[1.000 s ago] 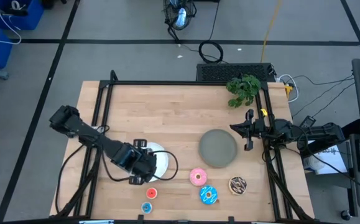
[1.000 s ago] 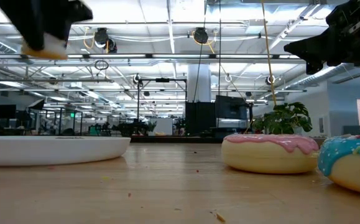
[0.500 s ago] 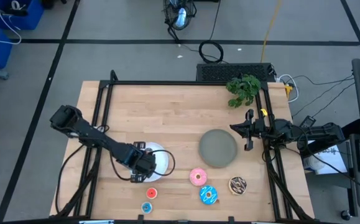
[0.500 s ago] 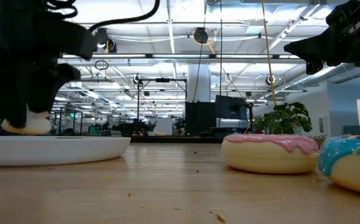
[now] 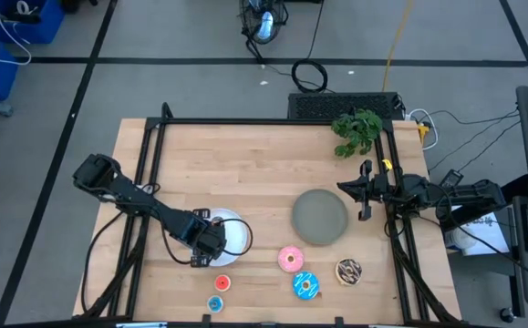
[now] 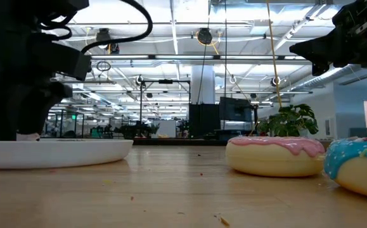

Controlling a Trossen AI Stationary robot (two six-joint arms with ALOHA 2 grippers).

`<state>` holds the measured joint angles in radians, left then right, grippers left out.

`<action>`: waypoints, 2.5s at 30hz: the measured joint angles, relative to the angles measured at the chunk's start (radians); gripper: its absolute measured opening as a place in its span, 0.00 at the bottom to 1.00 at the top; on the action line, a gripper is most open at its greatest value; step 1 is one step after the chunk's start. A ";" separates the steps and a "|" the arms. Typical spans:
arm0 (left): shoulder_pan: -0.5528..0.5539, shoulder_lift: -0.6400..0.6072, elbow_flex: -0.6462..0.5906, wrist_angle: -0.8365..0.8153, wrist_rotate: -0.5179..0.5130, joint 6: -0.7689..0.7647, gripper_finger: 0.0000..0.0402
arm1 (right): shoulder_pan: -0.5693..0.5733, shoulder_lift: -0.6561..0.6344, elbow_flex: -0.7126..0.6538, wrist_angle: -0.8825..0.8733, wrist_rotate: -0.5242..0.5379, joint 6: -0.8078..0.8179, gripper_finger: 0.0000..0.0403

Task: Pick & Place donuts
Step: Put the small white donut on the white plate, then put the small blue donut on the white plate

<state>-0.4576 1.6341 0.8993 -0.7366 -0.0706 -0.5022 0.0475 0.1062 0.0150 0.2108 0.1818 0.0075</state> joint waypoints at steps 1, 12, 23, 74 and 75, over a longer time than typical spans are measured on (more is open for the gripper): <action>0.000 0.000 -0.007 0.010 0.000 0.003 0.47 | 0.000 0.000 0.000 0.000 0.000 0.000 0.00; 0.000 0.000 -0.023 0.030 -0.005 -0.010 0.59 | 0.000 0.000 0.000 -0.002 0.000 0.000 0.00; 0.000 0.000 0.042 0.000 -0.008 0.049 0.84 | 0.000 0.000 0.000 -0.004 0.000 0.000 0.00; -0.173 0.209 0.584 -0.218 0.088 -0.057 0.01 | 0.000 0.010 0.000 -0.005 0.000 0.005 0.00; -0.173 0.217 0.584 -0.206 0.088 -0.043 0.02 | 0.000 0.010 0.000 -0.005 0.000 0.005 0.00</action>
<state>-0.6303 1.8513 1.4830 -0.9427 0.0171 -0.5449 0.0476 0.1160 0.0151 0.2061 0.1822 0.0128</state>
